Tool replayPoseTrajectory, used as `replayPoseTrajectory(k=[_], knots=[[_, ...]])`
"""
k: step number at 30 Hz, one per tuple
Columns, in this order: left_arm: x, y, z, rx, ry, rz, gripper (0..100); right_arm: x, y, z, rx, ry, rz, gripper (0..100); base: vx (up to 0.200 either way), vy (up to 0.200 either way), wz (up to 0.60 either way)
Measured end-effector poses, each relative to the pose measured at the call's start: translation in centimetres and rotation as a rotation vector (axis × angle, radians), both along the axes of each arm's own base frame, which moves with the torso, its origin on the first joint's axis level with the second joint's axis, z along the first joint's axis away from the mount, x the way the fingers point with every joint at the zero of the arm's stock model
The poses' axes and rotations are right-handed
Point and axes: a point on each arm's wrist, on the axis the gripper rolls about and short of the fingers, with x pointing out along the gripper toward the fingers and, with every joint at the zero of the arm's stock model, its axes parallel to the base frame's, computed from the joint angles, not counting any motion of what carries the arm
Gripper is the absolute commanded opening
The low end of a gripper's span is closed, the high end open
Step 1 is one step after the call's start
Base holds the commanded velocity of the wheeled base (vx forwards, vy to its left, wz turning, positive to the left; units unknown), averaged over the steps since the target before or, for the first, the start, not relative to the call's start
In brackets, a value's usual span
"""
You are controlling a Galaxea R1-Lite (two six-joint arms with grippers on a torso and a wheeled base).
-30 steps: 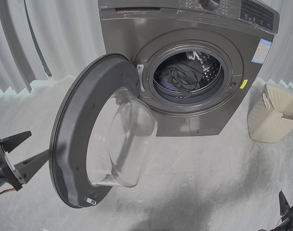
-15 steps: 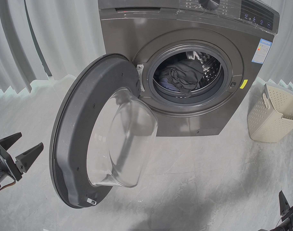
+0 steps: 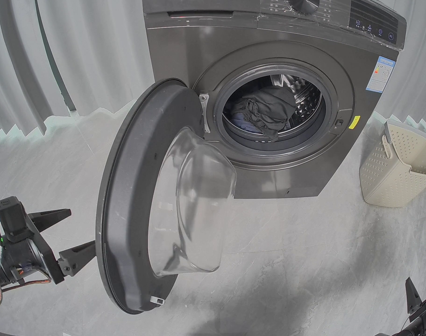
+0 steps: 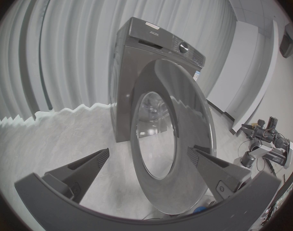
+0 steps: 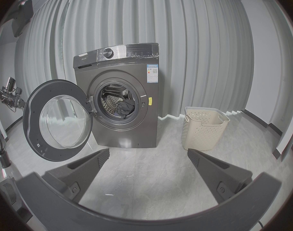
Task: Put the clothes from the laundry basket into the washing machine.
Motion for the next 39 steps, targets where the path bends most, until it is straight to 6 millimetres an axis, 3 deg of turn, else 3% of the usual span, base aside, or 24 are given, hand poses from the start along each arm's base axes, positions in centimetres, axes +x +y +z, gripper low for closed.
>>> replayPoseTrajectory(k=[14, 39], knots=[[4.3, -4.3, 1.3, -0.086, -0.064, -0.064, 100, 0.0, 0.0, 0.0, -0.001, -0.001, 0.001, 100, 0.000, 0.000, 0.00], [10.6, -12.4, 1.2, -0.157, -0.112, -0.116, 100, 0.0, 0.0, 0.0, -0.001, -0.002, 0.002, 100, 0.000, 0.000, 0.00]])
